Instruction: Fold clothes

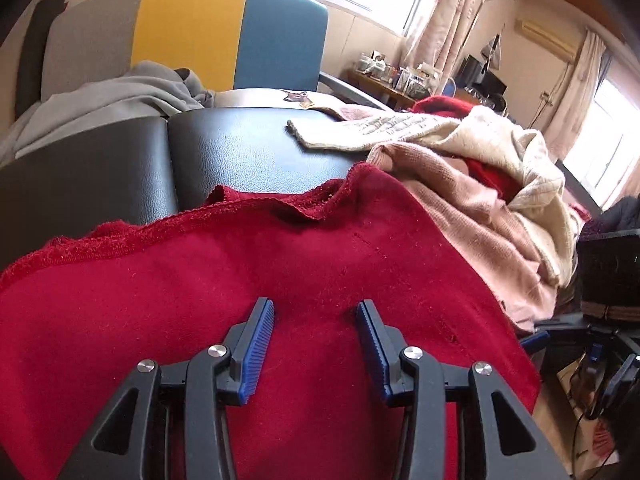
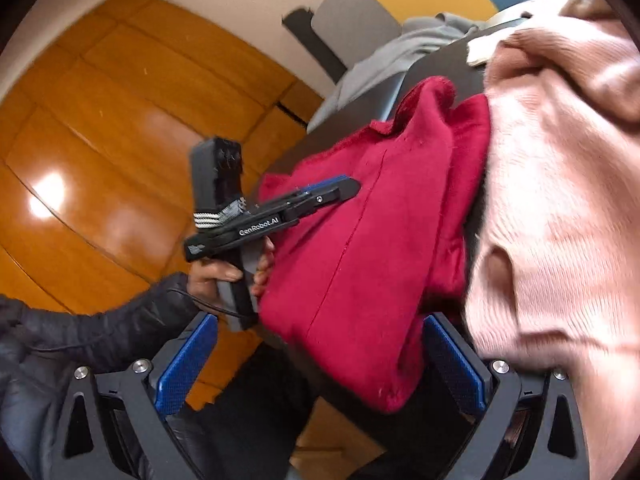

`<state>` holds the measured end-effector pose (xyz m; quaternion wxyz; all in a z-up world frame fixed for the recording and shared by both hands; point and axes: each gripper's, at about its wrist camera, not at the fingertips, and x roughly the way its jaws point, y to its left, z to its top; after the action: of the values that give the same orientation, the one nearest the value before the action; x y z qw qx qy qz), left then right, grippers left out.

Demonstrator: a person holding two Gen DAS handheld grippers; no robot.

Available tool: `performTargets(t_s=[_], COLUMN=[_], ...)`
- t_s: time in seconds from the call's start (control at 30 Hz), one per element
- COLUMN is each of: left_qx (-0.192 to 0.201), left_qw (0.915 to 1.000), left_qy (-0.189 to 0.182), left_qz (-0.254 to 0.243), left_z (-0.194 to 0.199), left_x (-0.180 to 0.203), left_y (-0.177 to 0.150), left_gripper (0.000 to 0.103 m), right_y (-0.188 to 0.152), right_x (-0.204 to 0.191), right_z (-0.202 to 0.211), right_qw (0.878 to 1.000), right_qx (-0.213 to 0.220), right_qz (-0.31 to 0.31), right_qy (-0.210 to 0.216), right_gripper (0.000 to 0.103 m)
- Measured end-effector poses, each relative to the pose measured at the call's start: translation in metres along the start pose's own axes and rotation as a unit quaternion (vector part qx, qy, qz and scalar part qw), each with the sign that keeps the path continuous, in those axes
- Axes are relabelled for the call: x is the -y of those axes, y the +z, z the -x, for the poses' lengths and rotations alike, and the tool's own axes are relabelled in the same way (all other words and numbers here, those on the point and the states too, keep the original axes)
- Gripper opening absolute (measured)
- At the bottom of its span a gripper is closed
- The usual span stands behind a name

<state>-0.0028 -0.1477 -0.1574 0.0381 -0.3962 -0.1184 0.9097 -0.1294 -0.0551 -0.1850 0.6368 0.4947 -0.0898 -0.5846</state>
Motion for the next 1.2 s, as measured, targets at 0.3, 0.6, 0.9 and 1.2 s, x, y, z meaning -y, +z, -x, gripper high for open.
performTargets(t_s=[0.3, 0.6, 0.9, 1.2], left_qx=[-0.004, 0.003, 0.009, 0.036], left_qw=[0.9997, 0.9997, 0.9974, 0.9968], left_qy=[-0.002, 0.002, -0.021, 0.038], left_qz=[-0.023, -0.025, 0.068, 0.061], left_z=[-0.009, -0.008, 0.018, 0.064], left_x=[0.002, 0.003, -0.013, -0.023], left_y=[0.001, -0.001, 0.007, -0.023], left_gripper=[0.047, 0.047, 0.045, 0.045], right_y=[-0.007, -0.004, 0.045, 0.034], right_x=[-0.005, -0.011, -0.064, -0.009], right_z=[-0.025, 0.024, 0.024, -0.033], right_qw=[0.979, 0.981, 0.993, 0.954], right_qx=[-0.173, -0.164, 0.037, 0.007], right_qz=[0.011, 0.015, 0.070, 0.088], right_qy=[0.105, -0.104, -0.090, -0.286], right_gripper=[0.102, 0.098, 0.103, 0.091])
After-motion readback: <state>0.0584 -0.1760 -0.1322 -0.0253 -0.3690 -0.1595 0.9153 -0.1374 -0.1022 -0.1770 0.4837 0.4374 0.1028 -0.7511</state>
